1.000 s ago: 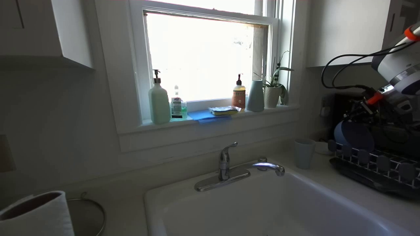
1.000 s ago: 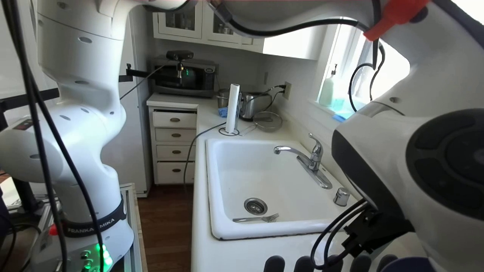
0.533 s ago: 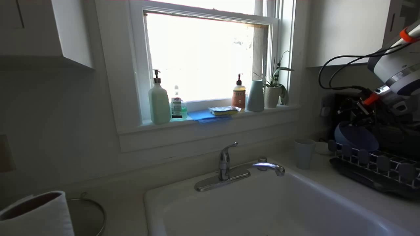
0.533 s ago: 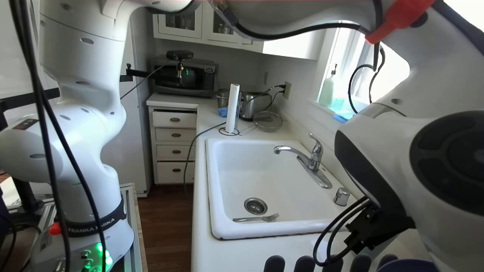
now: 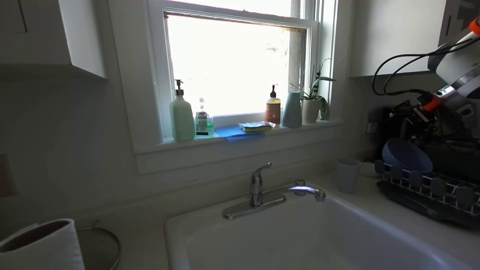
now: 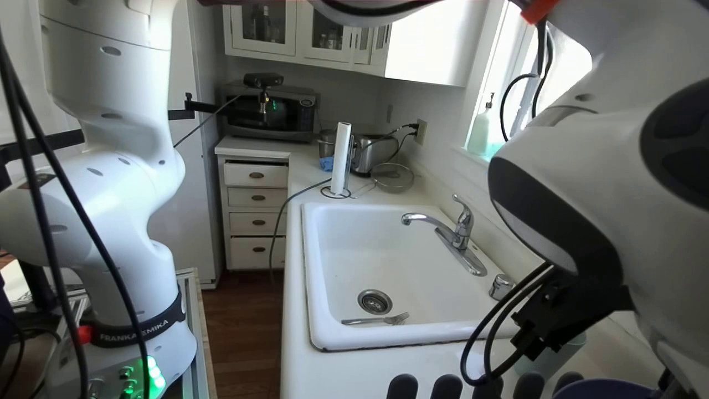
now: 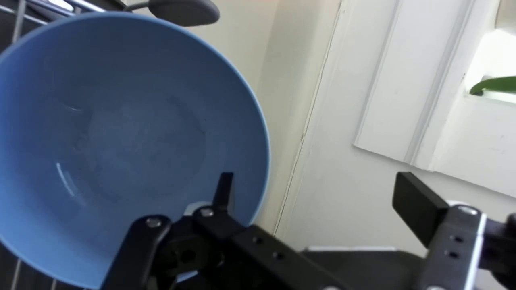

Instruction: Put the blue bowl on the plate rack

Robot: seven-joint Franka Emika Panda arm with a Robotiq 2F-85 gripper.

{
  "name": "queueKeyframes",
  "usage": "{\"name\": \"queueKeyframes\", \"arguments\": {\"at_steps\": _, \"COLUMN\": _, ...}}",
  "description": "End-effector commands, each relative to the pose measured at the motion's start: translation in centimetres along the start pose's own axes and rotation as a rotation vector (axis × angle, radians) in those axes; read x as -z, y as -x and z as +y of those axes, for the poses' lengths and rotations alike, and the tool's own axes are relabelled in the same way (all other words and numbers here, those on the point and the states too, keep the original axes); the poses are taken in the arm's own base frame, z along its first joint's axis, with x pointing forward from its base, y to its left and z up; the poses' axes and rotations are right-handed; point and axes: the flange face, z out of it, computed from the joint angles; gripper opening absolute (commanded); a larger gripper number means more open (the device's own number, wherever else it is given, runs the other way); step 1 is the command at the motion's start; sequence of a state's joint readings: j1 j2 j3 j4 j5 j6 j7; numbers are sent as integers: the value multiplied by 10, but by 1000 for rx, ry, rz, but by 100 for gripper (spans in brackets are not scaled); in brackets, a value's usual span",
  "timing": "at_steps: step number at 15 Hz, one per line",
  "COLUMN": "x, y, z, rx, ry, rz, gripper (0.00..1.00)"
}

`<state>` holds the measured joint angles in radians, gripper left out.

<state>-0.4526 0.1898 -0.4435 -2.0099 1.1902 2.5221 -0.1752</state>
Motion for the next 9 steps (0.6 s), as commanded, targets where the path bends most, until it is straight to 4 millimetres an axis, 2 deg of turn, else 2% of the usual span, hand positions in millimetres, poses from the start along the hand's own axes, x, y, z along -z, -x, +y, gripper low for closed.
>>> {"name": "queueKeyframes", "arguments": {"at_steps": 1, "x": 24, "y": 17, "z": 2, "rx": 62, "ry": 67, "rz": -98, "gripper": 100}}
{"name": "queueKeyframes", "arguments": {"at_steps": 9, "x": 54, "y": 52, "z": -5, "rx": 236, "ry": 229, "rz": -207, "gripper": 100}}
